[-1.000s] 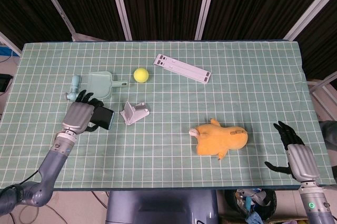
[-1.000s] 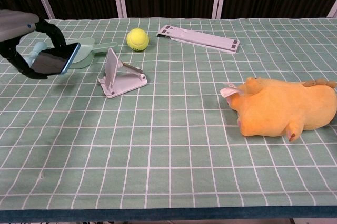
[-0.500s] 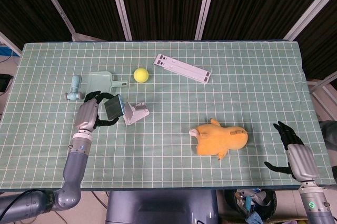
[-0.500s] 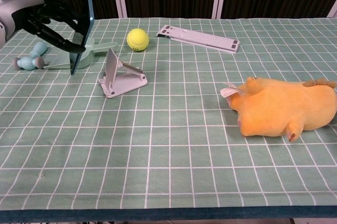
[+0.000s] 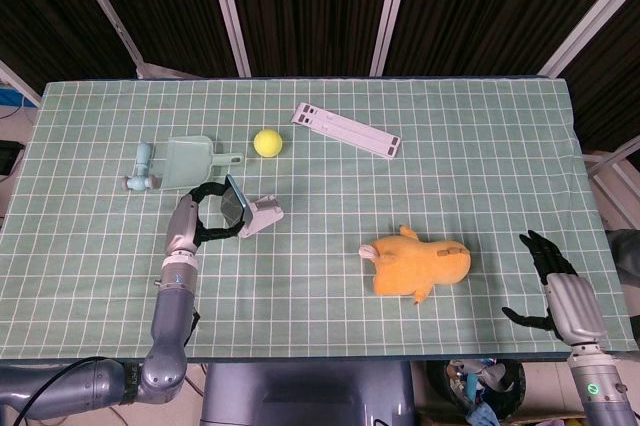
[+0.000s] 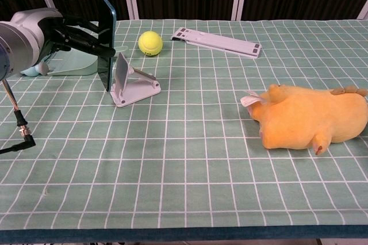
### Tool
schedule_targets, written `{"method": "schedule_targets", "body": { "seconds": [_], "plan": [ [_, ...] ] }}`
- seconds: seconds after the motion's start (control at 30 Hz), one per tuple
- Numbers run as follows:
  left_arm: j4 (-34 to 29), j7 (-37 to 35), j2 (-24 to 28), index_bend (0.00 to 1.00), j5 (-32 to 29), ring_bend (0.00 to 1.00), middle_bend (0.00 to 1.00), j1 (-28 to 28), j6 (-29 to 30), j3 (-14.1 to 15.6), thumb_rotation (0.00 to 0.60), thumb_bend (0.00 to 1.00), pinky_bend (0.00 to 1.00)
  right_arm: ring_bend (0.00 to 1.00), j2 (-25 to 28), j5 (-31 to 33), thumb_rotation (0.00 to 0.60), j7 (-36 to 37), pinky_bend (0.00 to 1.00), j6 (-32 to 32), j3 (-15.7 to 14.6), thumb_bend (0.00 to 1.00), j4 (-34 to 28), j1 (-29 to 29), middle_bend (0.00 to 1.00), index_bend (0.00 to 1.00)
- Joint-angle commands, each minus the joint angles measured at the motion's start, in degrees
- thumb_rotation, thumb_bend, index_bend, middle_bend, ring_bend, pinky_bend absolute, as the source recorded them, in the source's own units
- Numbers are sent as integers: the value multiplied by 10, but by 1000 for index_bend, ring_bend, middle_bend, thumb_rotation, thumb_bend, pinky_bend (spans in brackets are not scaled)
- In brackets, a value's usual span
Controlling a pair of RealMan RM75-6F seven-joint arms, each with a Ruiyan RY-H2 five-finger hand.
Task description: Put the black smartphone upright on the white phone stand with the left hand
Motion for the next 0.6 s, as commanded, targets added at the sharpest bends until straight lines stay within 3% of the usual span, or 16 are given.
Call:
{"method": "schedule_targets", "body": {
  "seconds": [0.03, 0.23, 0.6],
  "plan": [
    [7, -6, -8, 468, -13, 86, 515, -2, 2, -12, 600, 333, 0, 0, 0, 1, 600, 0, 185, 0, 0, 163, 0, 0, 0, 0],
    [21, -21, -16, 467, -44, 86, 515, -6, -10, -40, 600, 333, 0, 0, 0, 1, 600, 0, 185, -1, 0, 163, -1, 0, 0, 0],
    [58, -12, -24, 465, -66, 86, 515, -25, -30, -50, 600, 333, 0, 0, 1, 4, 600, 1, 185, -2, 1, 163, -1, 1, 0, 0]
  ]
}}
